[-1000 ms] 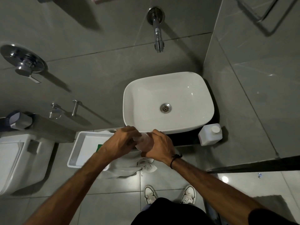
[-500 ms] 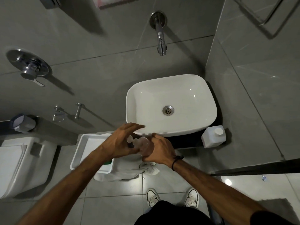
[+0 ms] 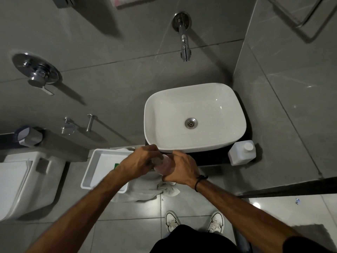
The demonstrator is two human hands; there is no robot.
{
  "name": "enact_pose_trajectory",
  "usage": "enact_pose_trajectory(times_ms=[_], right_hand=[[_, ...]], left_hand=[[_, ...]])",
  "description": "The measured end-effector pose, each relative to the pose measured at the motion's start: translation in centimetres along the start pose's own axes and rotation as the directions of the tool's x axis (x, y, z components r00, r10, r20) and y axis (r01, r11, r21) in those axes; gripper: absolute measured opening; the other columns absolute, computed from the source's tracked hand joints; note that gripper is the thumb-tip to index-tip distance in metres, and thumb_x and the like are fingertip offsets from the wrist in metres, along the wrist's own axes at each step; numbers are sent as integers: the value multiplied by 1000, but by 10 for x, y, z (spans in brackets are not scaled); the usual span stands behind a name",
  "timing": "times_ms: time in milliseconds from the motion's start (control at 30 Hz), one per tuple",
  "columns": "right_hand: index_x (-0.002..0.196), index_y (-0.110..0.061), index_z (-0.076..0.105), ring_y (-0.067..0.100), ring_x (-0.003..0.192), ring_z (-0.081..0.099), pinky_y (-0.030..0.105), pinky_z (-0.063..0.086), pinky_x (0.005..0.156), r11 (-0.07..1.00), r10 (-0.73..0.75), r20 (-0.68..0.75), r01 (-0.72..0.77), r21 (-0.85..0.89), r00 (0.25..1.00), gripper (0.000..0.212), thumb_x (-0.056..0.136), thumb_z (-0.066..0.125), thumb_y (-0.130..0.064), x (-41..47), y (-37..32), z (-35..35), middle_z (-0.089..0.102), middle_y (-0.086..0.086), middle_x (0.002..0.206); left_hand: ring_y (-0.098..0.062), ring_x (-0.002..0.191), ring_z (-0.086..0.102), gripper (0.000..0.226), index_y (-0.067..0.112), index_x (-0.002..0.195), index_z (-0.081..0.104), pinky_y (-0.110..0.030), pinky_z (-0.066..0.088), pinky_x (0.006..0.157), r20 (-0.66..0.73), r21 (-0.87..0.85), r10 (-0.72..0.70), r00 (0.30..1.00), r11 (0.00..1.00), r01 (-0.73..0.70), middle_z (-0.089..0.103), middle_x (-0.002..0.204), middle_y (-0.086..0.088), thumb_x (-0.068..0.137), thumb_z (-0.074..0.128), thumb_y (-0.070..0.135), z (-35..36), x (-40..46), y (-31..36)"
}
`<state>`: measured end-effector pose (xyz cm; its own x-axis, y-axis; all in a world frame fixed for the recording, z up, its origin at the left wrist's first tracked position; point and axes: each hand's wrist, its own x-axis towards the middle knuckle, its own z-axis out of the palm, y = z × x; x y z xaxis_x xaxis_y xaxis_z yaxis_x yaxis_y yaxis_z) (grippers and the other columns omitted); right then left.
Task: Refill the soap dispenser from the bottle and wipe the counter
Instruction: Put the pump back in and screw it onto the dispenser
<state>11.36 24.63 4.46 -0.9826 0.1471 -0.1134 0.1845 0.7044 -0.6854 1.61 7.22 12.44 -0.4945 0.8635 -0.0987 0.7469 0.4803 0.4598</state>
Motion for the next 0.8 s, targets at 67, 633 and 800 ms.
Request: enact_pose_trajectory(times_ms=[67, 633, 800], right_hand=[[91, -22, 68, 11, 76, 58, 26, 48, 66, 999, -35, 3, 35, -25, 999, 62, 43, 82, -60, 0, -1, -2, 59, -13, 87], [85, -27, 66, 13, 76, 57, 30, 50, 64, 997, -70, -17, 69, -44, 997, 58, 40, 76, -63, -1, 2, -4, 57, -11, 83], [97, -23, 72, 15, 85, 62, 28, 52, 69, 998, -61, -10, 60, -21, 998, 66, 41, 82, -57, -4, 4, -2, 63, -10, 92]], left_hand=[[-3, 78, 63, 62, 19, 129, 59, -14, 51, 72, -21, -79, -95, 995, 993, 93, 69, 94, 13, 71, 80, 14, -1, -2, 0], [-13, 63, 63, 13, 14, 90, 67, -28, 48, 58, -91, -96, -220, 971, 973, 211, 72, 77, 3, 87, 70, 26, 12, -4, -1], [-14, 76, 63, 19, 14, 91, 70, -25, 50, 66, -43, -21, -71, 997, 997, 71, 70, 89, 1, 73, 73, 9, 14, -3, -3]])
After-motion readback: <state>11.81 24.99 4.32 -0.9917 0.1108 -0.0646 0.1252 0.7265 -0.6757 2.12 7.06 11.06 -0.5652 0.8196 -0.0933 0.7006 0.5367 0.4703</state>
